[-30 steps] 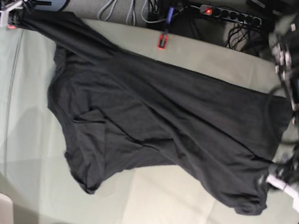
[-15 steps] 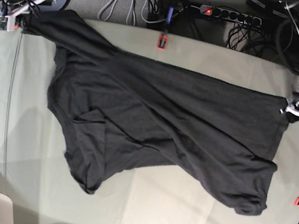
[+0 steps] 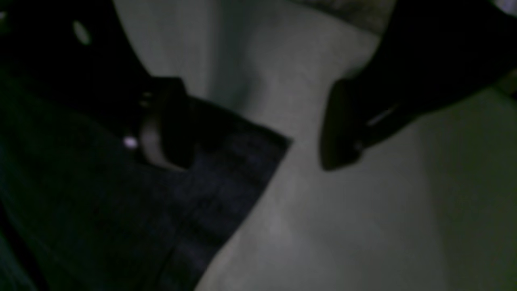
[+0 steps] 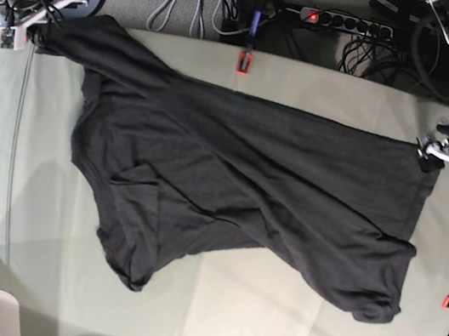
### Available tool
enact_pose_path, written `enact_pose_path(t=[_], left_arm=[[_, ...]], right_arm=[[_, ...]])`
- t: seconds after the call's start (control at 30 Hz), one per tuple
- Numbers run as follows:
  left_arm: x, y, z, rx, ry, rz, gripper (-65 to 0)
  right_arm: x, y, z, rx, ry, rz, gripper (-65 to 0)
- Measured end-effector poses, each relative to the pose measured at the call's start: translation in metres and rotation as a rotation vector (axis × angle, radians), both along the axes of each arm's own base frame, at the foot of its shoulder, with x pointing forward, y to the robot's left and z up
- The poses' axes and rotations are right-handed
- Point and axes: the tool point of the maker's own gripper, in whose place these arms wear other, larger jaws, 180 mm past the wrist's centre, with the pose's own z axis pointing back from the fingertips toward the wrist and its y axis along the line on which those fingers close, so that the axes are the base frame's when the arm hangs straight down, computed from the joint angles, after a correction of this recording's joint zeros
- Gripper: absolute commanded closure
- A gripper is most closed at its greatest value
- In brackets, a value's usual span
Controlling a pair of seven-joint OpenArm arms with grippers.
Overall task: Layout the t-shirt on the table in an organized manner, then fold the t-shirt properly
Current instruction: 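Drag the shirt side outward with the left gripper and release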
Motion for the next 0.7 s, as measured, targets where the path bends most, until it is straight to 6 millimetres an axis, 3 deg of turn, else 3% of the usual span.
enact_pose_path(t=[0.47,0.53,0.7], left_arm=[[0.01,0.006,-0.005,-0.024,-0.037,0.024,-51.1],[0.01,0.006,-0.005,-0.023,-0.035,0.024,-43.5],[0.005,0.009,-0.008,-0.022,-0.019,0.036,-10.8]], right_arm=[[-0.001,-0.001,0.0,-0.001,0.0,-0.002,0.0],[-0.001,-0.002,0.0,-0.004,0.001,-0.005,0.0],[-0.001,-0.003,0.001,-0.007,0.001,-0.004,0.0]])
